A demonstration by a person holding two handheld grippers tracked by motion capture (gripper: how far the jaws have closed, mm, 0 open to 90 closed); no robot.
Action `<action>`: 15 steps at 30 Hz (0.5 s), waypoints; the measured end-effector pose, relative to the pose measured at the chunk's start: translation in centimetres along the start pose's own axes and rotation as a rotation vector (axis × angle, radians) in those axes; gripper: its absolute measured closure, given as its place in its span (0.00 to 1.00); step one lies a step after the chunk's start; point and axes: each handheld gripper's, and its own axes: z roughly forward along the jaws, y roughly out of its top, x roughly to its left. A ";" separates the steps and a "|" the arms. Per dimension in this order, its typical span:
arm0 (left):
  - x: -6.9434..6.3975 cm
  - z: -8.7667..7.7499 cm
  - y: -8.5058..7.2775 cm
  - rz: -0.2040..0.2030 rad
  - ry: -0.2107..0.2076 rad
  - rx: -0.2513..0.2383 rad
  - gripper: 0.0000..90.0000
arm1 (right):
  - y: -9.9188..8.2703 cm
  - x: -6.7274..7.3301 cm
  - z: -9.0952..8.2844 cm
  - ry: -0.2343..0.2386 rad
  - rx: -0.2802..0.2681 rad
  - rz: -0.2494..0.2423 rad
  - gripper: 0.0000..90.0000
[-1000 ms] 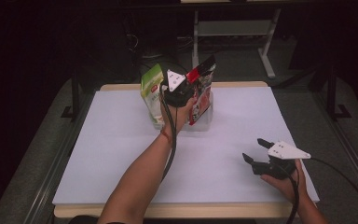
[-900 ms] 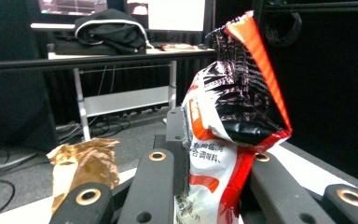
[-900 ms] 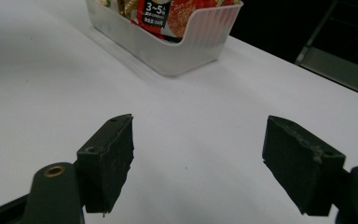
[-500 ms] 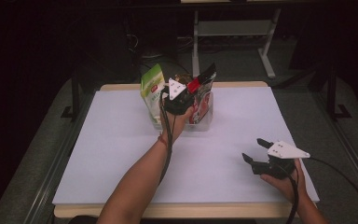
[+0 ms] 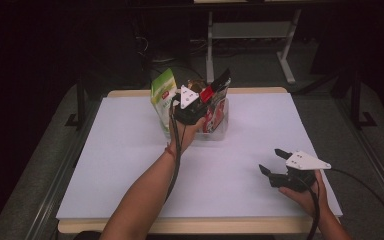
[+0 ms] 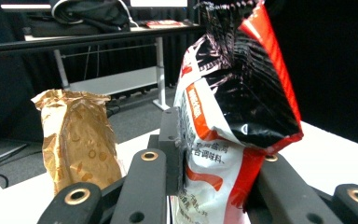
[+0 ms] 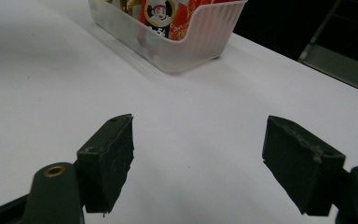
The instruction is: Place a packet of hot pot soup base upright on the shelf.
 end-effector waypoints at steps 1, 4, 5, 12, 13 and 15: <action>0.1 -0.1 0.0 0.008 0.002 0.007 0.82 | 0.0 0.0 0.0 0.001 0.001 0.000 0.27; 0.2 -0.2 -0.2 0.018 -0.005 0.021 0.81 | 0.0 0.1 0.0 0.001 0.003 0.000 0.27; 0.2 -0.3 -0.2 0.029 -0.003 0.028 0.81 | 0.0 0.1 0.0 0.001 0.002 -0.003 0.27; -0.2 -0.4 -0.2 0.056 -0.016 0.047 0.79 | 0.0 0.1 0.0 -0.002 0.002 -0.010 0.27; -0.1 -0.4 -0.3 0.058 -0.015 0.048 0.79 | 0.1 0.2 0.0 -0.002 0.003 -0.011 0.27; -0.1 -0.5 -0.3 0.068 -0.013 0.053 0.78 | 0.1 0.2 0.0 -0.002 0.004 -0.012 0.27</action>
